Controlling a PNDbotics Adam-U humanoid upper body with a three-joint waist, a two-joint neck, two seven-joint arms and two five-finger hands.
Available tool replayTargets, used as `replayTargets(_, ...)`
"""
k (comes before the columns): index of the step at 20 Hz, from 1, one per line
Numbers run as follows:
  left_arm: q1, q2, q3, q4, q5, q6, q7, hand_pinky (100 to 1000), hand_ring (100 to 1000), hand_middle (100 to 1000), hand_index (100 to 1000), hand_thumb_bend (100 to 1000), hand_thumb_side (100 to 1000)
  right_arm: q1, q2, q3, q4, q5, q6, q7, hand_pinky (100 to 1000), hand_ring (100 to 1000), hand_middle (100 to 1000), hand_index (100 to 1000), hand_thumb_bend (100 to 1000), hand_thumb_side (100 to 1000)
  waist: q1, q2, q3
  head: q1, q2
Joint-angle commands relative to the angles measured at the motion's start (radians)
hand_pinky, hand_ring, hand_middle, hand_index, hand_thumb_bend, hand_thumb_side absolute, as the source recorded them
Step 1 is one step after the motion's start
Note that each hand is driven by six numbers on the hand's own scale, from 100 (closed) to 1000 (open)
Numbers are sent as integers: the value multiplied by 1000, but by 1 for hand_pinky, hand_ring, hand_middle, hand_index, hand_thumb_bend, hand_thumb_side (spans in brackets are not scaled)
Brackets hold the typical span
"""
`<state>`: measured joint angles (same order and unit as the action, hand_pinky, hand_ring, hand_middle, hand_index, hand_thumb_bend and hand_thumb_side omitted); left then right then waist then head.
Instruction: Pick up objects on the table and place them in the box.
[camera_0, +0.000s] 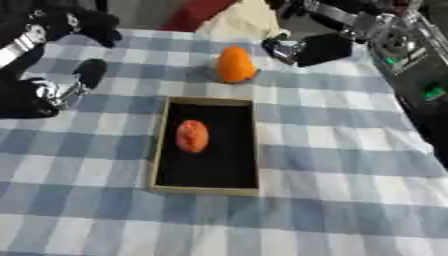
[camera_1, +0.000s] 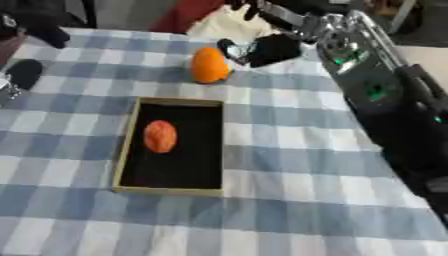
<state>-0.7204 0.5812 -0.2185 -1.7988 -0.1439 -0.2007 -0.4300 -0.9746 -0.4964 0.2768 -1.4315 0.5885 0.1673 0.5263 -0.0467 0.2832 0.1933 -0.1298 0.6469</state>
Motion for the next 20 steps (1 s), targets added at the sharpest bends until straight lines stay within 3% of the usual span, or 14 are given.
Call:
replayTargets(1, -16, 8, 3, -34, 19, 2, -23, 864, 750, 735, 916, 173, 760, -39, 49, -19, 78, 58, 7, -13, 890, 856, 898, 988, 245, 635, 6, -17, 5, -8, -12)
replayTargets(11, -13, -9, -10, -42, 26, 4, -63, 866, 751, 736, 919, 168, 783, -75, 155, -73, 349, 225, -85, -129, 890, 861, 909, 996, 315, 658, 15, -11, 20, -22, -17)
replayTargets(14, -12, -13, -14, -43, 29, 5, -73, 867, 751, 737, 920, 167, 792, -83, 174, -87, 422, 270, -104, -171, 892, 865, 928, 1000, 368, 671, 18, -9, 24, -25, -17)
replayTargets(20, -7, -14, -18, -40, 31, 6, -88, 868, 752, 737, 922, 163, 804, -93, 189, -113, 547, 362, -132, -253, 894, 870, 929, 1000, 389, 671, 22, -5, 28, -28, -15)
